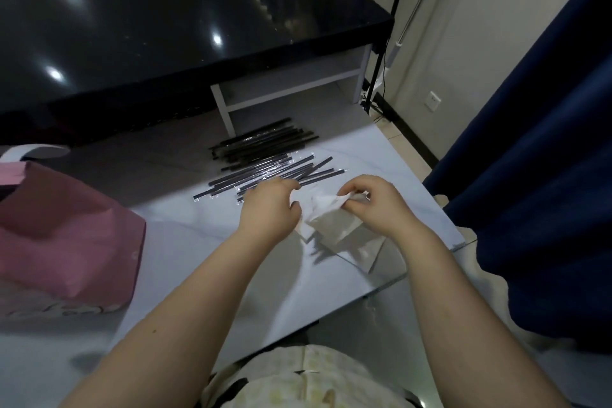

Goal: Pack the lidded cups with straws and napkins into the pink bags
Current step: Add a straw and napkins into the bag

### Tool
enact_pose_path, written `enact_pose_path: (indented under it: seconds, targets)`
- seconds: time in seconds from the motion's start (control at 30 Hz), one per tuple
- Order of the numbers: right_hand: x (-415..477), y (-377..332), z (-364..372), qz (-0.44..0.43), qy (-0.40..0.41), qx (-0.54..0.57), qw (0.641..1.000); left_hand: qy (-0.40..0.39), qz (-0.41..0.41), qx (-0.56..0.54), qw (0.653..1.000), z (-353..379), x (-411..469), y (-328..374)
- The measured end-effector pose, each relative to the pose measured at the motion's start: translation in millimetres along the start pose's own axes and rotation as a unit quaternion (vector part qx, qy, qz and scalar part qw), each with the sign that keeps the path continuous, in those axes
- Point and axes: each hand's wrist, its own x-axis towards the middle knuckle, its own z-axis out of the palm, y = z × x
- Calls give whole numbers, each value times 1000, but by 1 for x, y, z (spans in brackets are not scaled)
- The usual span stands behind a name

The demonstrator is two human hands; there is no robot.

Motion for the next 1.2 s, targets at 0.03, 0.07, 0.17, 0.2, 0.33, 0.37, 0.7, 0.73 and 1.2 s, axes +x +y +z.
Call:
enact_pose_path:
  seconds: [0.03,0.07,0.17,0.2,0.33,0.37,0.7,0.73,1.2]
  targets:
    - [2,-8,-3,1,5,16,1000,15,3,0,1000,-9,1,-1]
    - [5,-17,-6,-2,8,26,1000,28,4,2,1000,-20,1,-2]
    - [16,-47,-12,-32,12,26,999,59,2,17,998,-53,0,-7]
    - [21,-59,-13,-42,14,24,999,72,2,24,997,-65,-1,-10]
    - [37,-117,-14,-107,25,-9,994,131,-4,51,990,-118,-10,-27]
    - [39,-134,-11,-130,26,-21,991,141,-11,58,988,-131,-14,-33]
    - [30,-272,63,-259,36,-35,965,264,-62,38,962,-236,-112,-143]
    - [27,-285,73,-262,37,-21,964,277,-65,36,958,-245,-125,-159]
    - [-11,-399,242,-277,7,-46,960,114,-47,-162,979,-272,-195,-351]
